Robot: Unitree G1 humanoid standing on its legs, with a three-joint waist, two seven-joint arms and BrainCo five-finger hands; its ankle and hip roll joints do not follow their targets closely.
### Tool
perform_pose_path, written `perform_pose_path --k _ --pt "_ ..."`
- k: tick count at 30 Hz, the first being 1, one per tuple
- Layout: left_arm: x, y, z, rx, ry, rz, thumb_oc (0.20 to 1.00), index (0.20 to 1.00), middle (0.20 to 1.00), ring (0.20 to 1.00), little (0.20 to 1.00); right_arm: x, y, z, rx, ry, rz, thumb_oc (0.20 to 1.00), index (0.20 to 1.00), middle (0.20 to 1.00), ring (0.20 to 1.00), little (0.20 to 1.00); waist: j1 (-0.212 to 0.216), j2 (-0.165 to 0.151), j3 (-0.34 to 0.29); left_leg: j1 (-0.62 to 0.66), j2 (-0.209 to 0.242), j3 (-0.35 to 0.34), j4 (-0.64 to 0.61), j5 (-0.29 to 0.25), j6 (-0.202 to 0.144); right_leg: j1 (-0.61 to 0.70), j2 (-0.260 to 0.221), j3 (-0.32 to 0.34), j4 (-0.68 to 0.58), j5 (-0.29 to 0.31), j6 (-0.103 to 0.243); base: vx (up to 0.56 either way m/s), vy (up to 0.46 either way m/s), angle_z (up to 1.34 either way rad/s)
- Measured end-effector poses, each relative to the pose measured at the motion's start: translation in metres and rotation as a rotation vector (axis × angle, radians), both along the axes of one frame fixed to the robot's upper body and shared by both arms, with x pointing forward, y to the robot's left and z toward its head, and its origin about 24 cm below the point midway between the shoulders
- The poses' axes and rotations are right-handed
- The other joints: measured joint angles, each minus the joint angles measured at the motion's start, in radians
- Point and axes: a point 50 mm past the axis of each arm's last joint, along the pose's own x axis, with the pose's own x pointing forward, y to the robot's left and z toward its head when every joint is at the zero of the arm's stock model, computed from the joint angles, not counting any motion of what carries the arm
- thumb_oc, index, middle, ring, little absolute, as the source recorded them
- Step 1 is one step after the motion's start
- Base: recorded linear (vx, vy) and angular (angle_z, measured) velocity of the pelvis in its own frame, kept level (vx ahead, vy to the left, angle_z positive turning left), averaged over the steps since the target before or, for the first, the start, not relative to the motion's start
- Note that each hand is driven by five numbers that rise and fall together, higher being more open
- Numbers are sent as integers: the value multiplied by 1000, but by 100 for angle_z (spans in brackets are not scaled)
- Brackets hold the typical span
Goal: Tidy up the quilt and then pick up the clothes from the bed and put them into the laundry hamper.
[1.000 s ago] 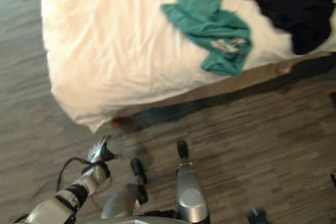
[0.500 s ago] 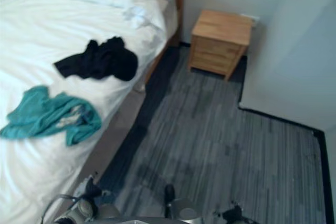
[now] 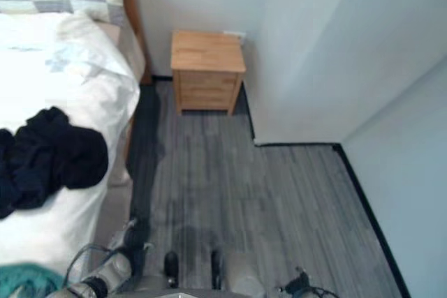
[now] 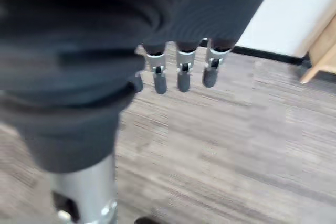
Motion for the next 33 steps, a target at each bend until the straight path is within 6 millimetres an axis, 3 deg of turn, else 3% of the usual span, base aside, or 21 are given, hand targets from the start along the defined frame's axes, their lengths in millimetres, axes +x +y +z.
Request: perform_pose_path --k 1,2,4,5,8,9,10,13,15,17,19,20,22,23,24,25,27,28,30,31,33 --pt "-1 0 -1 -1 3 3 1000 1000 1000 1000 1000 3 2 1 2 -14 1 1000 1000 1000 1000 1000 -3 12 -2 15 4 0 -13 9 13 28 -11 -22 -124 -2 -8 511 -227 -3" --pt "10 1 5 2 -27 8 1000 1000 1000 1000 1000 7 5 1 15 -37 -7 1000 1000 1000 1000 1000 -14 20 9 33 -1 -21 -11 -27 -17 28 7 -8 -257 -12 -12 490 -248 25" --pt "19 4 9 14 -46 9 1000 1000 1000 1000 1000 13 10 3 34 -66 -17 1000 1000 1000 1000 1000 -26 36 12 76 -1 -37 -41 -40 -25 68 42 25 -498 36 -15 490 -253 40" --pt "22 8 11 33 -43 6 1000 1000 1000 1000 1000 19 10 4 30 -71 -12 1000 1000 1000 1000 1000 -31 41 15 111 -5 -54 -48 -61 -43 90 78 78 -631 117 -35 262 -133 52" --pt "10 14 5 46 -8 19 1000 1000 1000 1000 1000 21 7 5 25 -75 -23 1000 1000 1000 1000 1000 -39 33 13 195 -39 -39 -21 -80 -71 146 85 62 -692 253 -124 318 -329 34" --pt "-3 13 -1 23 18 51 1000 1000 1000 1000 1000 26 6 5 21 -71 -42 1000 1000 1000 1000 1000 -23 37 20 132 -31 3 219 -125 -96 178 76 33 -627 240 -155 320 -475 12" --pt "-4 9 -2 7 10 64 1000 1000 1000 1000 1000 23 7 4 24 -68 -36 1000 1000 1000 1000 1000 -11 28 16 -44 -3 -2 593 -95 -108 201 58 42 -632 213 -193 250 -348 1" --pt "-17 3 -8 -17 29 110 1000 1000 1000 1000 1000 27 0 7 -8 -63 -10 1000 1000 1000 1000 1000 50 44 16 -232 82 -4 853 -48 -121 311 88 66 -692 231 -238 268 -105 -18" --pt "-13 9 -5 -13 9 134 1000 1000 1000 1000 1000 35 -2 10 -23 -74 10 1000 1000 1000 1000 1000 57 24 25 -269 93 8 714 -43 -124 385 82 72 -744 214 -231 389 10 -20" --pt "-8 1 -3 -42 -22 121 1000 1000 1000 1000 1000 41 -8 13 -46 -79 32 1000 1000 1000 1000 1000 62 33 21 -256 108 93 332 -8 -124 486 85 58 -857 214 -214 379 10 2" --pt "1 -12 0 -86 -56 101 1000 1000 1000 1000 1000 24 -13 8 -57 -28 19 1000 1000 1000 1000 1000 40 35 20 -231 100 336 -18 81 -113 585 117 -61 -880 151 -195 413 61 85" --pt "0 -12 0 -88 -57 102 1000 1000 1000 1000 1000 16 -13 6 -55 -9 12 1000 1000 1000 1000 1000 42 24 15 -222 84 420 -10 83 -102 616 115 -103 -880 110 -167 424 52 104" --pt "-11 -13 -5 -97 -18 129 1000 1000 1000 1000 1000 -8 -18 1 -55 37 -32 1000 1000 1000 1000 1000 19 -3 2 -141 19 557 107 29 22 703 120 -213 -813 43 -79 297 -3 114" --pt "-20 -24 -12 -106 26 105 1000 1000 1000 1000 1000 -32 -30 -1 -85 101 -52 1000 1000 1000 1000 1000 14 48 -25 -95 8 509 114 20 105 653 175 -287 -622 16 -37 196 -27 164" --pt "-23 -22 -13 -84 46 70 1000 1000 1000 1000 1000 -45 -23 -5 -75 144 -49 1000 1000 1000 1000 1000 -13 69 -49 -3 -7 410 -27 21 136 523 143 -331 -290 -32 -21 211 -41 157" --pt "-22 -23 -13 -78 46 56 1000 1000 1000 1000 1000 -45 -19 -6 -65 147 -30 1000 1000 1000 1000 1000 -19 61 -46 14 -10 345 -49 14 155 451 124 -312 -146 -55 -23 179 -87 163" --pt "-16 -12 -9 -56 26 71 1000 1000 1000 1000 1000 -35 -9 -7 -47 128 -2 1000 1000 1000 1000 1000 -12 27 -37 49 -32 272 -60 10 122 279 46 -173 61 -71 1 257 -205 130" --pt "-16 -10 -9 -54 24 84 1000 1000 1000 1000 1000 -26 -7 -5 -38 92 -6 1000 1000 1000 1000 1000 -11 18 -33 65 -36 177 -55 6 88 204 33 -56 48 -94 -20 309 -361 205" --pt "-5 -8 -4 -51 -7 89 1000 1000 1000 1000 1000 -12 -8 -2 -41 53 1 1000 1000 1000 1000 1000 -3 15 0 118 -16 124 -60 8 80 165 13 11 -102 -81 10 200 -306 185" --pt "-7 -2 -4 -39 -3 99 1000 1000 1000 1000 1000 -1 -9 1 -43 24 -1 1000 1000 1000 1000 1000 17 20 12 132 -3 65 -59 3 71 142 38 116 -212 -72 6 105 -198 153" --pt "-16 15 -5 12 21 116 1000 1000 1000 1000 1000 9 -11 5 -42 -27 3 1000 1000 1000 1000 1000 11 -5 -6 134 4 -69 -28 -52 -18 158 55 337 -480 60 21 121 -261 215"
